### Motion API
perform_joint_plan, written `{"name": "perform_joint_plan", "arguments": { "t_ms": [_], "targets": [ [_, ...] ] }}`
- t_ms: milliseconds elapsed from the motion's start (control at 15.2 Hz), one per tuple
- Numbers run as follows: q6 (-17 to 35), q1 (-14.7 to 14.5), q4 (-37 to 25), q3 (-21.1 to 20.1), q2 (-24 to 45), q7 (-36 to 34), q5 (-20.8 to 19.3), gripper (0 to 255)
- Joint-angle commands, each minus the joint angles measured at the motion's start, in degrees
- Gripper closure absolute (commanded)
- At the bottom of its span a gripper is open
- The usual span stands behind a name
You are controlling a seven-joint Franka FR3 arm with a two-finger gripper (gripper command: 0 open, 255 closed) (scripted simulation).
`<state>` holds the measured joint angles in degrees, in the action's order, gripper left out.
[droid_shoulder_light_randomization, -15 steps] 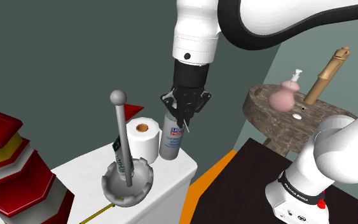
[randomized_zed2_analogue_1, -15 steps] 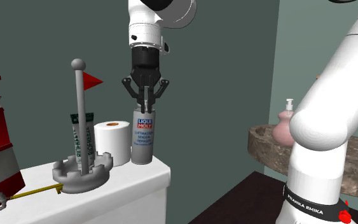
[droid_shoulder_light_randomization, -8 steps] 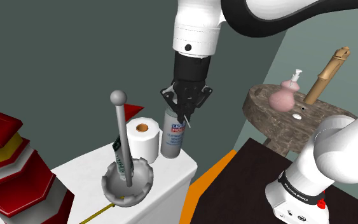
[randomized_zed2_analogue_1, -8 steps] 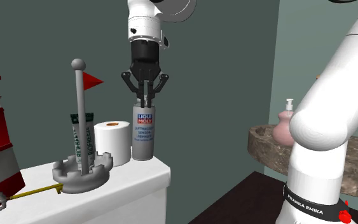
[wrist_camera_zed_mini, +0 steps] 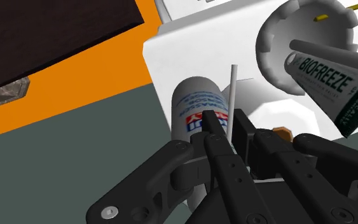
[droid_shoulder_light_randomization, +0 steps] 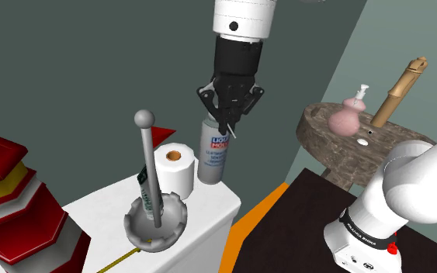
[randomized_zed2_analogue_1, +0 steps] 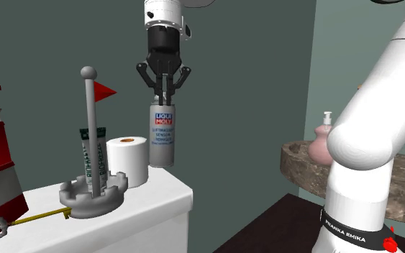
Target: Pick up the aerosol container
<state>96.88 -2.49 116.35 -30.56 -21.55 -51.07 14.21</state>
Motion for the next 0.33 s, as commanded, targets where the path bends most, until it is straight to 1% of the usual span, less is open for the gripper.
{"name": "perform_joint_plan", "arguments": {
  "t_ms": [0, 132, 264],
  "targets": [
    [-1.7, 0.0, -1.7, 0.2, 0.0, -0.2, -0.1, 255],
    [-3.2, 0.1, -3.4, 0.3, 0.2, -0.4, -0.3, 255],
    [-3.3, 0.1, -3.5, 0.3, 0.2, -0.4, -0.3, 255]
  ]
}}
